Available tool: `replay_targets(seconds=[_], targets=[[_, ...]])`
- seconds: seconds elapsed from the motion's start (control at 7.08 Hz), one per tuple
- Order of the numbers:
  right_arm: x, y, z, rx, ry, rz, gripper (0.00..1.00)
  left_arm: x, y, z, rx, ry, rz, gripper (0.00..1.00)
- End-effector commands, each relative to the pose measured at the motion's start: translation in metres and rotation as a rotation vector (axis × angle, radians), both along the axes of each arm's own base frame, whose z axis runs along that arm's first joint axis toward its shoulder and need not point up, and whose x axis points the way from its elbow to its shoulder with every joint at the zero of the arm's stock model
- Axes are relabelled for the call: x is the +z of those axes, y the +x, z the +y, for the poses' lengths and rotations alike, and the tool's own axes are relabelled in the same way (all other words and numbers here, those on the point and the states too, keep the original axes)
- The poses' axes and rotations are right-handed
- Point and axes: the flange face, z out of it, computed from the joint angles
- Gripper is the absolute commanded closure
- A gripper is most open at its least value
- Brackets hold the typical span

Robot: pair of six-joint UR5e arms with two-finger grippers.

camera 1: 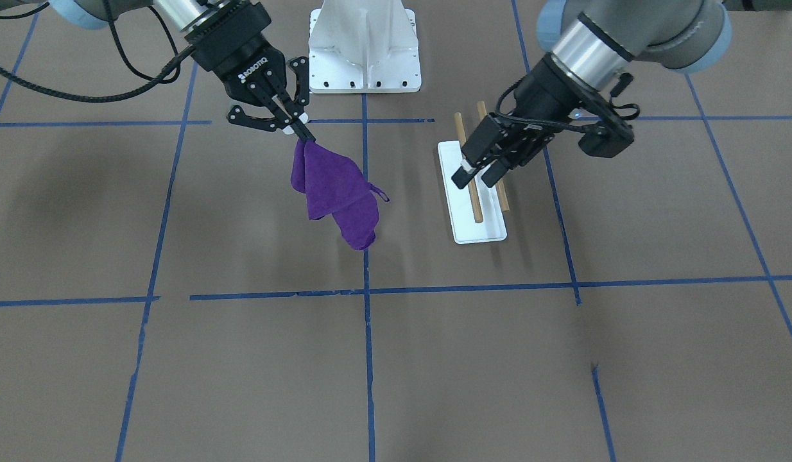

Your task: Hang towel on rack

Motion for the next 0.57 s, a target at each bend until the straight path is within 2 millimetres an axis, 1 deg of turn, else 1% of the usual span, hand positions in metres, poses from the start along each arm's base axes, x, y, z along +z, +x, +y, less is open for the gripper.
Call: replay_targets(seconds=[0.0, 0.14, 0.28, 0.42], targets=[[-0.019, -0.016, 0.017, 0.019, 0.007, -0.038, 1.0, -0.008, 0.031, 0.011, 0.012, -0.072, 0.024, 0.36], [-0.022, -0.013, 0.02, 0.02, 0.012, -0.047, 1.0, -0.01, 0.042, 0.02, 0.033, -0.073, 0.026, 0.36], [-0.024, -0.013, 0.023, 0.015, 0.015, -0.053, 1.0, -0.017, 0.043, 0.022, 0.035, -0.086, 0.041, 0.36], [-0.024, -0.013, 0.023, 0.015, 0.015, -0.053, 1.0, -0.021, 0.05, 0.028, 0.046, -0.094, 0.05, 0.36]])
